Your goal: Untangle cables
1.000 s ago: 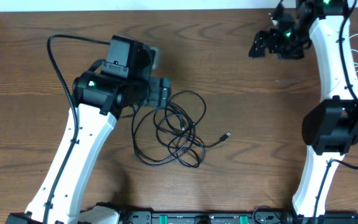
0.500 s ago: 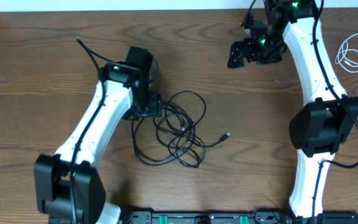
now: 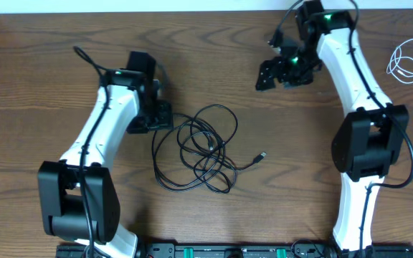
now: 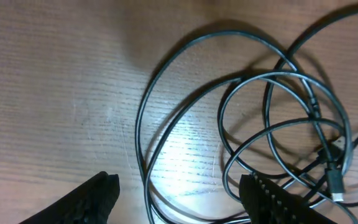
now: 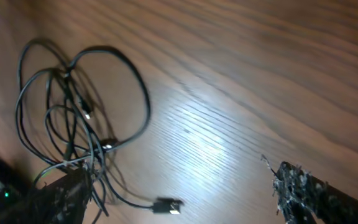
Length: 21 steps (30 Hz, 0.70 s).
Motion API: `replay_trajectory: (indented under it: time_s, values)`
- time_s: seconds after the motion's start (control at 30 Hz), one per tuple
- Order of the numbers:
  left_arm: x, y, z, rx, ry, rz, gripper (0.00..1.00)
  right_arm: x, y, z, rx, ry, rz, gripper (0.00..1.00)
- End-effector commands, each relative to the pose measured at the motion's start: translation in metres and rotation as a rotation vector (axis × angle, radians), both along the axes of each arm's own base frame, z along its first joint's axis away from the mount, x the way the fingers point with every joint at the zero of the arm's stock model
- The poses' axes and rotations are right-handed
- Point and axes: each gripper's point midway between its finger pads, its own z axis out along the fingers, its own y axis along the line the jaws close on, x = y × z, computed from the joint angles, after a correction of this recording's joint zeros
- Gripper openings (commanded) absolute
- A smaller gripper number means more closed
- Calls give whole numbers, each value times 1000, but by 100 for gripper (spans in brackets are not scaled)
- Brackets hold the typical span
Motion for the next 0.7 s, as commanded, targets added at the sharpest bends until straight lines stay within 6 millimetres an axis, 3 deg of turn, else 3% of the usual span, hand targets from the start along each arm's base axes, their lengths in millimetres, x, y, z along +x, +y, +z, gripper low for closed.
replay_trajectory:
  time_s: [0.0, 0.37, 0.67]
  values:
    - [0, 0, 0, -98, 15, 9, 68, -15, 37, 4, 46, -26, 102, 89]
    - [-2, 14, 1, -130, 24, 30, 68, -51, 111, -43, 61, -65, 294, 72]
    - [-2, 14, 1, -130, 24, 30, 68, -73, 150, -54, 90, -105, 401, 61]
